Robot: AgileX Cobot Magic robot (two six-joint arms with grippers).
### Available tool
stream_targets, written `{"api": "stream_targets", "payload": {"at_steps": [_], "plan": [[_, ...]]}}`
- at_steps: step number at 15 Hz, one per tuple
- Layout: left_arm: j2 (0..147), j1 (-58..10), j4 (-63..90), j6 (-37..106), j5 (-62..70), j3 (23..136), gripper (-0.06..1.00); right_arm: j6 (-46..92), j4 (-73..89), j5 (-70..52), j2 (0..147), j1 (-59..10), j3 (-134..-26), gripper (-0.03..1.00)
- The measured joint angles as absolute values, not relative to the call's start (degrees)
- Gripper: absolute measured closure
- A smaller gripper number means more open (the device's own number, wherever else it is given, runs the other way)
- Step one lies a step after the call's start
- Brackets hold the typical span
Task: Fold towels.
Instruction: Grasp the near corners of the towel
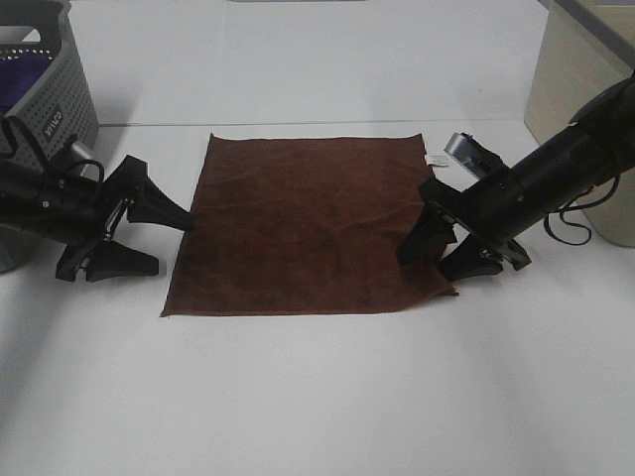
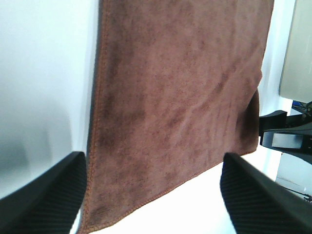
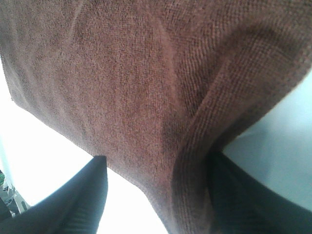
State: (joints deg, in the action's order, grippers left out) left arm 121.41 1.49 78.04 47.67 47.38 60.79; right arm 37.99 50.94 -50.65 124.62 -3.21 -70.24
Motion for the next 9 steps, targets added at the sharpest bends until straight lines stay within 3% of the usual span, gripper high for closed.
{"api": "stream_targets", "payload": {"at_steps": [6, 8, 9], "plan": [[122.6, -5.3, 77.0, 43.5, 42.6, 60.9, 0.26, 37.9, 50.9, -50.5, 124.6, -3.2, -70.2, 0.38], [122.6, -6.4, 76.5, 42.8, 40.9, 61.1, 0.38, 37.9, 50.9, -50.5, 124.6, -3.2, -70.2, 0.38], [122.6, -6.4, 76.0, 42.6, 40.3, 61.1, 0.52, 37.9, 50.8, -50.4, 124.6, -3.2, -70.2, 0.41]]}}
